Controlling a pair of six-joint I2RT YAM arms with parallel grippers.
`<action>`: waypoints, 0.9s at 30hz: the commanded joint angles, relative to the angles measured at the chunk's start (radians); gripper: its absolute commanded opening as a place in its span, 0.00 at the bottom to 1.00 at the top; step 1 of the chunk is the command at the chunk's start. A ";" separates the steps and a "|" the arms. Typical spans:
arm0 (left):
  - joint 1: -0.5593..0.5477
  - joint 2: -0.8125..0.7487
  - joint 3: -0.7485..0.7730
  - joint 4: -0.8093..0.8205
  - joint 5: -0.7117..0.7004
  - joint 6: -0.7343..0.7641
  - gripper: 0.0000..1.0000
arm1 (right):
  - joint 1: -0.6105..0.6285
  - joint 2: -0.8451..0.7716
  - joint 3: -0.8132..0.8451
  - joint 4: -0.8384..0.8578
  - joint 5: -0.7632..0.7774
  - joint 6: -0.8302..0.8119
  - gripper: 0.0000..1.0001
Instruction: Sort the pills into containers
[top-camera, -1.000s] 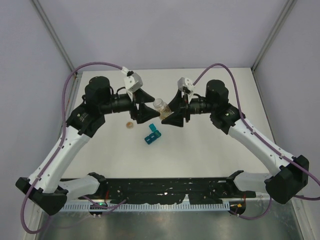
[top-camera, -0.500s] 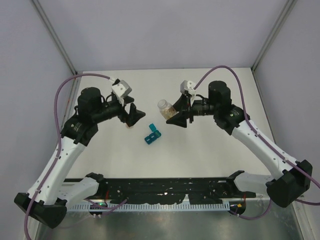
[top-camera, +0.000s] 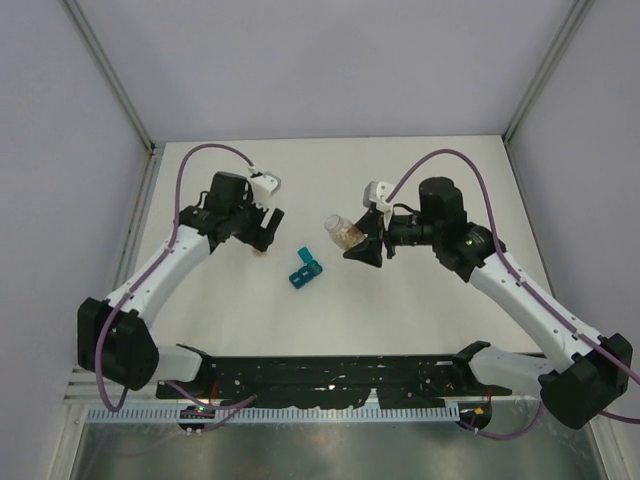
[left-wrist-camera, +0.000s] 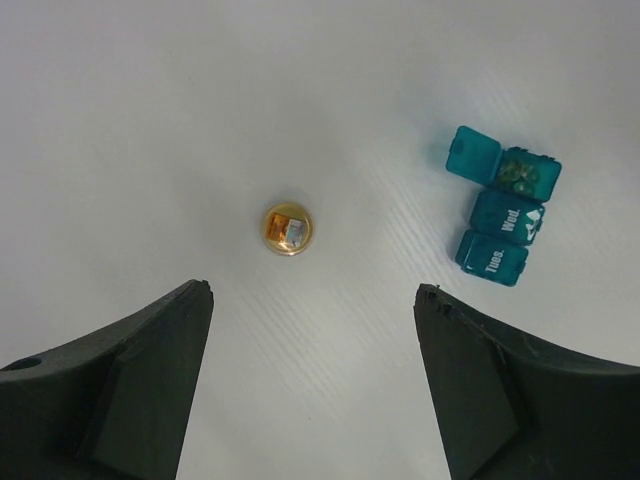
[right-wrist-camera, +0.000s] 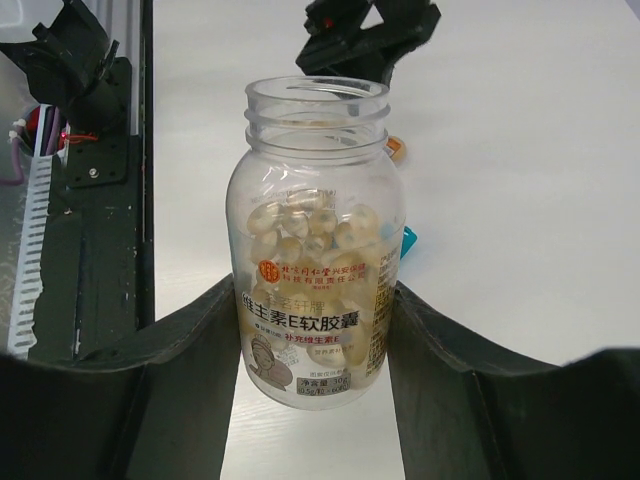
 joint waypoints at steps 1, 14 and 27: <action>0.011 0.145 0.095 -0.071 -0.096 0.020 0.85 | -0.013 -0.041 -0.016 0.030 0.017 -0.034 0.06; 0.078 0.509 0.356 -0.259 -0.034 -0.049 0.82 | -0.041 -0.038 -0.061 0.049 0.026 -0.035 0.06; 0.081 0.603 0.362 -0.289 -0.003 -0.089 0.78 | -0.045 -0.043 -0.065 0.052 0.049 -0.037 0.05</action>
